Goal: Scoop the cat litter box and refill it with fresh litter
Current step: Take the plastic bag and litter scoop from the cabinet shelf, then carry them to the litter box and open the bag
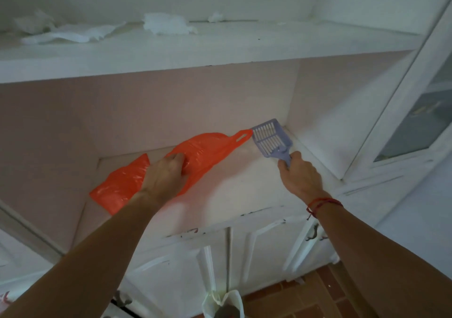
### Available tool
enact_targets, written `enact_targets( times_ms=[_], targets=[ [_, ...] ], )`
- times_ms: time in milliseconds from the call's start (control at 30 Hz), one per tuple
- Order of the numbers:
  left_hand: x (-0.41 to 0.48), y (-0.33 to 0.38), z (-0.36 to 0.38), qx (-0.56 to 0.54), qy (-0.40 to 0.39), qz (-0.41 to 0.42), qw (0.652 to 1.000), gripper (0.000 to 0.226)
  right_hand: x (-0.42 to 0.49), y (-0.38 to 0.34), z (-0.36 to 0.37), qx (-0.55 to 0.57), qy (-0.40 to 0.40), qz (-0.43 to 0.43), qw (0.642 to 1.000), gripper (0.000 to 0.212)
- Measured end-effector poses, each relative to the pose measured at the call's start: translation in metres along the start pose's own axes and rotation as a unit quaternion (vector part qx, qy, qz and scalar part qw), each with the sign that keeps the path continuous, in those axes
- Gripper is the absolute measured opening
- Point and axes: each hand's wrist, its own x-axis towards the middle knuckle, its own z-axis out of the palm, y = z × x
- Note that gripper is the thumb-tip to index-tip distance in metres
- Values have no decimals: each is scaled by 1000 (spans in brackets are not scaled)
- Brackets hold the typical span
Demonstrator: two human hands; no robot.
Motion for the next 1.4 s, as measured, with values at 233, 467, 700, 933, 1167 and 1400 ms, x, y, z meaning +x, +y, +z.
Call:
enact_targets(
  times_ms=[233,467,700,933,1167,1400],
  targets=[
    [13,63,6,-40,-4,77,996,12,-29,56,-37,-30,53,12,998,25],
    [14,125,13,-89,-14,183,979,11,-91,104,-76,-70,112,105,986,24],
    [-16,170,23,-136,-49,286,947,13,-202,130,-99,-86,158,234,956,23],
    [-76,226,39,-186,-116,377,900,20,-331,151,-116,-119,168,364,908,24],
    [-142,297,36,-231,-150,455,847,22,-444,171,-139,-140,189,452,860,24],
    [-204,359,38,-212,-187,512,811,15,-537,195,-149,-133,189,516,825,19]
  ],
)
